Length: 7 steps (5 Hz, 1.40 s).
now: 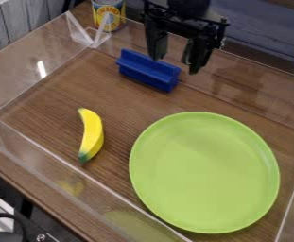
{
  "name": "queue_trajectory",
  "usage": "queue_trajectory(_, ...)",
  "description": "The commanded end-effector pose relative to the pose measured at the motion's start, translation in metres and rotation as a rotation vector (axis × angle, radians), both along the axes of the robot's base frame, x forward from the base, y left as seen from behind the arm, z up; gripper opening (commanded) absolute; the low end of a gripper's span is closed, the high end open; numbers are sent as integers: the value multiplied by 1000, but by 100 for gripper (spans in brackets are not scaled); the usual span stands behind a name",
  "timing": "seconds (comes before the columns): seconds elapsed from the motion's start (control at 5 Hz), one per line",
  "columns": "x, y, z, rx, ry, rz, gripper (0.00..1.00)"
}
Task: Put the banana in the green plate
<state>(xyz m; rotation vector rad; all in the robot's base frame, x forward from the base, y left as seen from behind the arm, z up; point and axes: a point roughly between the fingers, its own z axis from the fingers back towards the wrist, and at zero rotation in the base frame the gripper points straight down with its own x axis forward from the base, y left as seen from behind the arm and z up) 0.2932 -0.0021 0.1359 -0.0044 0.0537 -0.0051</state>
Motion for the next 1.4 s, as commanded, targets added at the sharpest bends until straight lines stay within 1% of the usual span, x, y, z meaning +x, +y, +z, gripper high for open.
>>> queue_trajectory(0.0,-7,2,-4,0,6,6,100)
queue_trajectory(0.2,-30,13,-3,2,-38,35,100)
queue_trajectory(0.4,-57,28,-2,9,-69,54,100)
queue_trajectory(0.6,-72,45,-7,13,-104,68,100)
queue_trajectory(0.8,-82,65,-16,16,-120,97,100)
queue_trajectory(1.0,-89,81,-28,10,-135,124,100)
queue_trajectory(1.2,-94,87,-41,-1,-141,146,100)
